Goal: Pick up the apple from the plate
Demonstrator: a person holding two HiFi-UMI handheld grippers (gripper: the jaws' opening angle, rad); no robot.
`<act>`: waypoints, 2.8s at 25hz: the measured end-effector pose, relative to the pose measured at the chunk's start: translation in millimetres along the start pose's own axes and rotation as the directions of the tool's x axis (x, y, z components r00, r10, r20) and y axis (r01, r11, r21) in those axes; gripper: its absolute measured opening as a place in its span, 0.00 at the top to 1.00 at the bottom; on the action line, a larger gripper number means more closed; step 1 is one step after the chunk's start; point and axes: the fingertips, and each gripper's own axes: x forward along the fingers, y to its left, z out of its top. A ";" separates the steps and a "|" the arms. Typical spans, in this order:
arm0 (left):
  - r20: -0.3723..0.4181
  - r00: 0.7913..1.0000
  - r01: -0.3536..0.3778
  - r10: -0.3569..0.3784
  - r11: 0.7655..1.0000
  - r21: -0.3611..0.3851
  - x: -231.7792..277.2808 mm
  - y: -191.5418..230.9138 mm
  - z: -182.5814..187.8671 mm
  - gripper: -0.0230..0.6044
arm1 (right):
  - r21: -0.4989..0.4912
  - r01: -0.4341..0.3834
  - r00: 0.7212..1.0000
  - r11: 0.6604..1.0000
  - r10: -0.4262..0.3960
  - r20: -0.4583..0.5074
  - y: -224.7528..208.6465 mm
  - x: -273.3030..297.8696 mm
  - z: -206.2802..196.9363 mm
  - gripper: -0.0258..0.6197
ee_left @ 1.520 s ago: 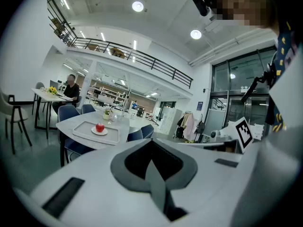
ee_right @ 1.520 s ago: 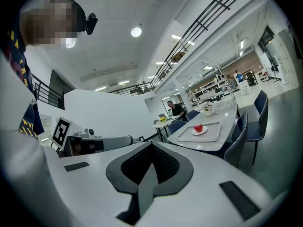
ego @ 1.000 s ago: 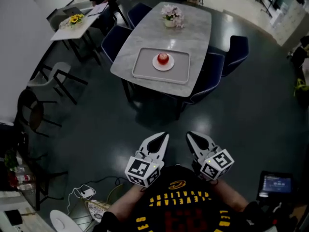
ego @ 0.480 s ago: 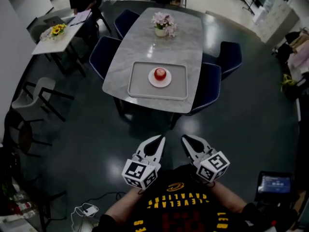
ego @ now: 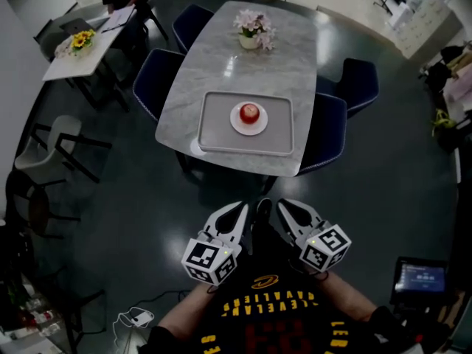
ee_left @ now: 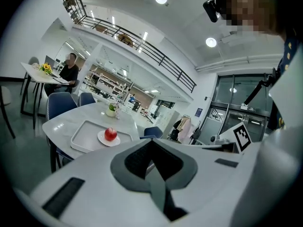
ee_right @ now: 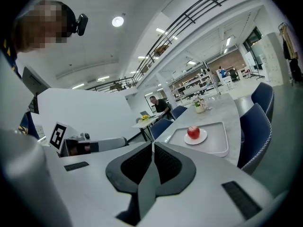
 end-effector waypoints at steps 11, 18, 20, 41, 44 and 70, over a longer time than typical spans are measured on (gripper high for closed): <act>-0.026 0.995 -0.090 0.092 0.994 0.063 78.3 42.9 37.8 0.96 | -0.019 -0.098 0.995 0.995 0.099 0.025 -63.3 71.6 55.3 0.95; -0.042 0.990 -0.134 0.138 0.988 0.082 138.3 51.4 57.3 0.96 | -0.051 -0.121 0.993 0.991 0.121 0.003 -120.0 93.9 91.8 0.95; -0.042 0.988 -0.142 0.147 0.986 0.091 153.7 53.4 63.1 0.96 | -0.060 -0.130 0.992 0.990 0.129 -0.007 -132.5 101.3 99.7 0.95; -0.350 0.902 -0.281 0.252 0.959 -0.036 219.8 206.2 22.6 0.89 | 0.043 -0.011 0.980 0.999 0.019 -0.196 -230.3 192.5 84.6 0.86; -0.419 0.876 -0.301 0.238 0.949 -0.091 228.0 237.5 6.3 0.89 | 0.082 0.037 0.971 0.996 -0.017 -0.239 -247.0 208.9 71.2 0.86; -0.661 0.743 -0.354 0.101 0.898 -0.261 288.9 326.5 -64.7 0.89 | 0.324 0.301 0.854 0.897 -0.102 -0.510 -331.1 275.9 -38.0 0.86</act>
